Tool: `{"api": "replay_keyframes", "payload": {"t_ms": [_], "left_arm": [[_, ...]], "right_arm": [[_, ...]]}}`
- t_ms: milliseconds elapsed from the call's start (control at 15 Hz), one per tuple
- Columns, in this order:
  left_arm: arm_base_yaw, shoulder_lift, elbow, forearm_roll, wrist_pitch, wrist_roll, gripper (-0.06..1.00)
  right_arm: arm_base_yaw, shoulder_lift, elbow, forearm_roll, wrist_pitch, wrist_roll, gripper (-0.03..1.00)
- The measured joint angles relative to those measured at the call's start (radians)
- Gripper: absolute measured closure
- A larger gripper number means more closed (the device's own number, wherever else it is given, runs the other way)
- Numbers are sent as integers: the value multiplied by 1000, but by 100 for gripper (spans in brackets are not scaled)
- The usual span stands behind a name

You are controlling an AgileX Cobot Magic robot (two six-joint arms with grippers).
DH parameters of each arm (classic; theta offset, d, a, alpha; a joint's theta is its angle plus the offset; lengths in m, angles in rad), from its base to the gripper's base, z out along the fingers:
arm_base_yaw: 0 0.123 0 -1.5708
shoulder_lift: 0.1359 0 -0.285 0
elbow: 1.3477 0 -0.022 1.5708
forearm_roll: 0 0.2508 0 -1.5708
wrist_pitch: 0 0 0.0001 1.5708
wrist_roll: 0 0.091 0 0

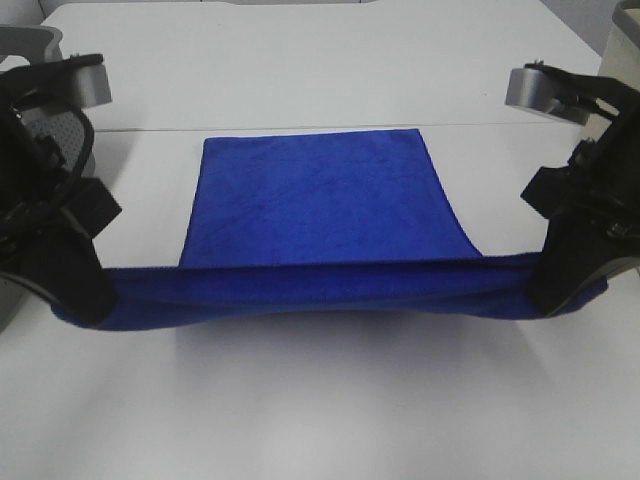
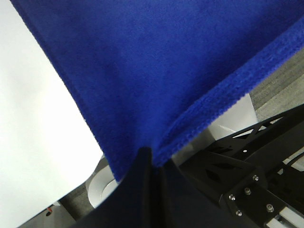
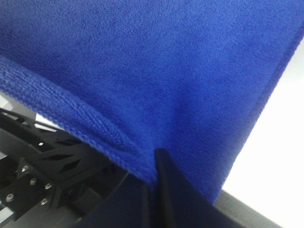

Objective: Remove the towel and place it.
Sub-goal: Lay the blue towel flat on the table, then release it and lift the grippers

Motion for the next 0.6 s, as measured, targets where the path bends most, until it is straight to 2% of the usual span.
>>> {"api": "replay_keyframes", "payload": {"t_ms": [400,600], "left_arm": [[-91,-46,170,-19,-5,-6,94],[-146,-49,237,-55,-10,-31,94]], "right_arm": [[0,-1,190,52,-1,4,95],[0,-1,292,57,-2,4,95]]}}
